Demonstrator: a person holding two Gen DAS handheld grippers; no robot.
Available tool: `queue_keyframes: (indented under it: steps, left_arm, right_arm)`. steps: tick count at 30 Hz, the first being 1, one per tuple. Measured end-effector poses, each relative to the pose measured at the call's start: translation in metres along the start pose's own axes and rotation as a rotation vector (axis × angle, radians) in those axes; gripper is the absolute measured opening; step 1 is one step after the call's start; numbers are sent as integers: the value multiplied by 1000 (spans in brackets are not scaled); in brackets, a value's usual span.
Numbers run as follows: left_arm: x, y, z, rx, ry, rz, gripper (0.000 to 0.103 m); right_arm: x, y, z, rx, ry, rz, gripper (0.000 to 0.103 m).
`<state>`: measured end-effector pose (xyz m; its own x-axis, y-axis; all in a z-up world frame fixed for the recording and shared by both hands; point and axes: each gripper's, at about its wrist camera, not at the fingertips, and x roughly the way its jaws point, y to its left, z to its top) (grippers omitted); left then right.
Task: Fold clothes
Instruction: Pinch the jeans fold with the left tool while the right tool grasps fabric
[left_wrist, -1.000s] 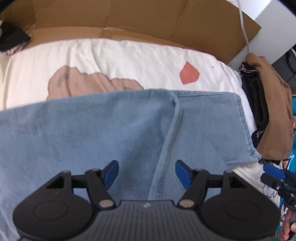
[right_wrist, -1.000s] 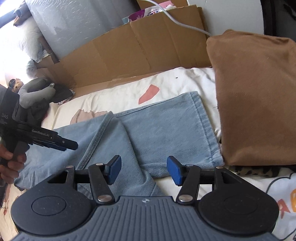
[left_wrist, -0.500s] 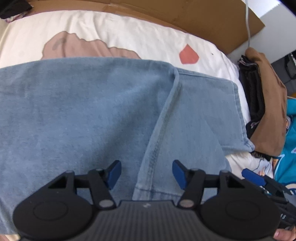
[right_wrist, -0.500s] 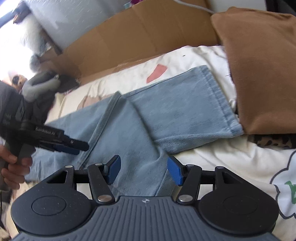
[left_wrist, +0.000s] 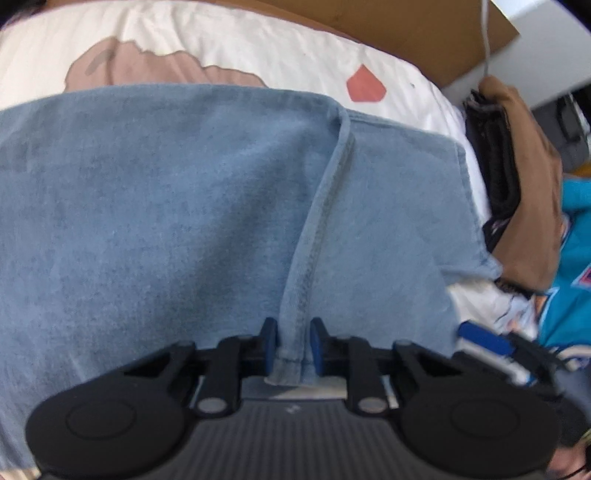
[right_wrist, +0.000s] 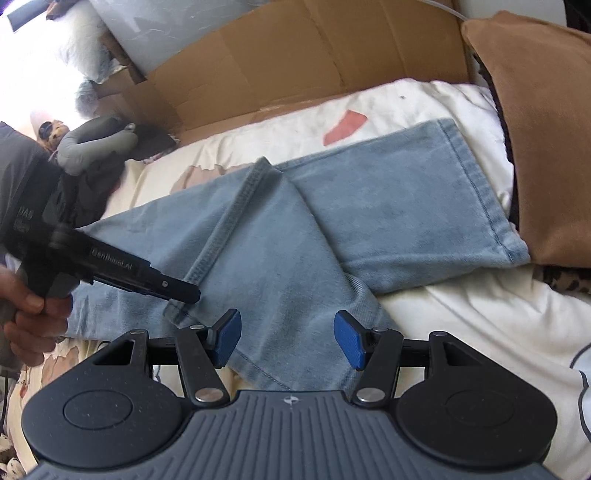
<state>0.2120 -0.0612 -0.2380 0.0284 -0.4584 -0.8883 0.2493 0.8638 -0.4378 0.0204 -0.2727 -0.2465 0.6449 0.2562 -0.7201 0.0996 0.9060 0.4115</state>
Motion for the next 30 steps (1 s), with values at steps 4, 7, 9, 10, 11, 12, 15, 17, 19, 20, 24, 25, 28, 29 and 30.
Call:
queue_keyframes:
  steps: [4,7,9,10,11,12,15,17,19,20,24,25,28,29,30]
  left_arm:
    - [-13,-17,8,51,-29,-62,9]
    - [-16,-26,10,77,-34,-70,8]
    - [-16,-26,12,59,-32,-87,6]
    - [-16,-27,13,55,-31,-92,6]
    - [-16,-28,13,57,-32,-94,6]
    - [-16,-29,14,57,-32,-96,6]
    - [-15,-31,14,35,-28,-107,5]
    - [-14,-34,15,20,-28,-119,5]
    - [-15,-36,16,8,-32,-132,4]
    - [-16,-37,17,2,-34,-139,4]
    - [-22,-42,22,2,-56,-150,4]
    - [-26,-42,25,11,-71,-146,4]
    - [-37,-44,33,39,-117,-133,5]
    - [-40,-45,36,49,-132,-129,6]
    - [-44,-45,39,58,-148,-125,7]
  right_arm:
    - [3,10,2,-45,-15,22,63]
    - [6,20,3,-79,-11,43,63]
    - [8,27,3,-100,-11,58,63]
    - [9,30,3,-108,-12,68,63]
    - [10,34,2,-118,-13,75,63]
    - [11,39,1,-131,-12,81,63]
    - [20,51,-2,-167,-3,104,63]
    - [29,60,-5,-166,-7,99,63]
    - [41,70,-11,-179,-2,70,63]
    - [45,74,-13,-196,0,55,63]
    - [49,82,-15,-259,-47,-2,58]
    - [47,81,-13,-270,-64,-12,51]
    - [41,75,-5,-285,-91,-51,8]
    - [37,70,-2,-280,-102,-60,8]
    - [33,65,3,-274,-111,-70,6]
